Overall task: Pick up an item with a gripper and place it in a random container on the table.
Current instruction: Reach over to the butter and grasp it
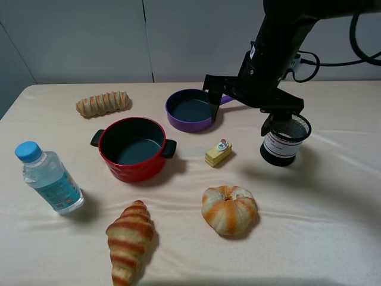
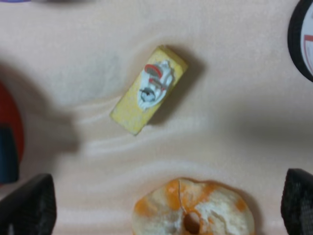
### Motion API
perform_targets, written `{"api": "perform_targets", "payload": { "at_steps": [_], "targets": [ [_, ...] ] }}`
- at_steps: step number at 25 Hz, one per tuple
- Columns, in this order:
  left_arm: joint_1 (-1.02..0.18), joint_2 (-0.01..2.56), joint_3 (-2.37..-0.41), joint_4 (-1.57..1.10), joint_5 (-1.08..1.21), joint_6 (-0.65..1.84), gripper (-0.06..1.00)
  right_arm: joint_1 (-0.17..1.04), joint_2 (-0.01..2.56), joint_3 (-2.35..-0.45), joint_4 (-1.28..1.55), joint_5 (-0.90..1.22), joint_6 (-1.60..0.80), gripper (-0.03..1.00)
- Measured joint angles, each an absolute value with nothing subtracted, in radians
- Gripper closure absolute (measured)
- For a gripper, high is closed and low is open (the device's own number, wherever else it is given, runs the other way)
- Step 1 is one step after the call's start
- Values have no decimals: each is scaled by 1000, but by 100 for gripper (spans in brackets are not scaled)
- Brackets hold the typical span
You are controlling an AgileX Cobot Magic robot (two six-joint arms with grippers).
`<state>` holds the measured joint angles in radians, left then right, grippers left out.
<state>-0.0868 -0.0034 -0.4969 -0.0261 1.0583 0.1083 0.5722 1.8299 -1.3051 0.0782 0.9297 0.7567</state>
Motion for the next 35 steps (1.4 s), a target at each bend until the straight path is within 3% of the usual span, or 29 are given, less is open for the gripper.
{"api": "perform_targets", "payload": {
  "at_steps": [35],
  "targets": [
    [-87, -3, -497, -26, 1057, 108, -4, 572, 2136, -1390, 86, 842, 942, 27]
  ]
}}
